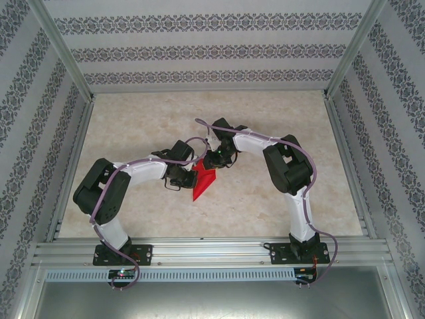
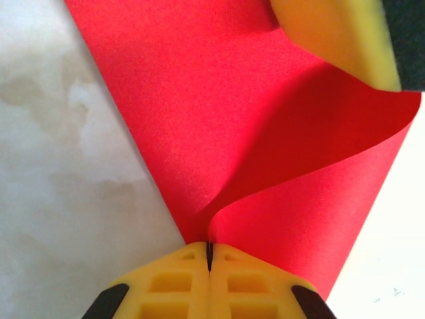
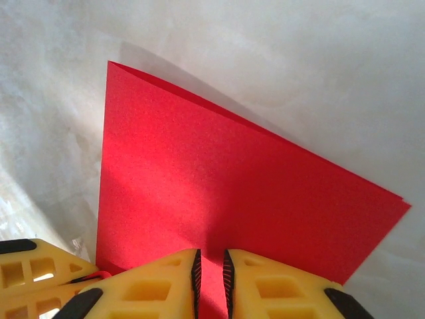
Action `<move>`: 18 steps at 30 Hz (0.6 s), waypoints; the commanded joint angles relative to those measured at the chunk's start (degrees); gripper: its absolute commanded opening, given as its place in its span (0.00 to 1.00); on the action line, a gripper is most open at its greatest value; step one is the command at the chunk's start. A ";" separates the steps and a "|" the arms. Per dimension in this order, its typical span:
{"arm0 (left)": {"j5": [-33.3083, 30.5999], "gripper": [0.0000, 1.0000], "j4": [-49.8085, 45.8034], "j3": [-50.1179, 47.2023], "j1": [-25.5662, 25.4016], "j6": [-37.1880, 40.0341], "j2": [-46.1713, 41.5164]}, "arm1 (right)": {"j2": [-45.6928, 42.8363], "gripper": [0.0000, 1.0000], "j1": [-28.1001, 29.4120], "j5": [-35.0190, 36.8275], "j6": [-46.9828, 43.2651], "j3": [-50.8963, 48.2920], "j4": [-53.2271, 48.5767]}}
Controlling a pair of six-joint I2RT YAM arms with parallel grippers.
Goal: Fold a paper plane with a square sheet of paper (pick it up from the middle)
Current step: Third fold the triangle at the center of the table.
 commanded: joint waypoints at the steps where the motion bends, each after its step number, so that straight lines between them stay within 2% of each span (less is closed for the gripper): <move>1: -0.74 0.03 -1.03 -0.29 0.64 -0.60 1.11 | -0.94 0.22 0.22 0.15 1.05 -1.76 -0.59; 6: -0.46 0.03 -1.25 -0.01 0.64 -0.41 1.64 | -5.62 0.26 -1.60 -4.04 6.55 -3.86 5.75; 12: 0.07 0.03 -1.18 0.06 0.63 -0.17 1.72 | -18.89 0.28 -4.82 -1.19 14.36 -13.18 13.38; 15: 0.06 0.03 -0.98 -0.02 0.64 -0.26 1.72 | -25.62 0.18 -4.19 -2.31 20.22 -23.77 20.97; 16: 0.22 0.03 -0.83 -0.05 0.64 -0.15 1.79 | -27.88 0.13 -3.18 -2.34 23.17 -27.94 24.43; 18: 0.68 0.03 -0.63 -0.14 0.64 -0.11 1.81 | -31.67 0.10 0.04 -1.67 28.79 -35.45 32.49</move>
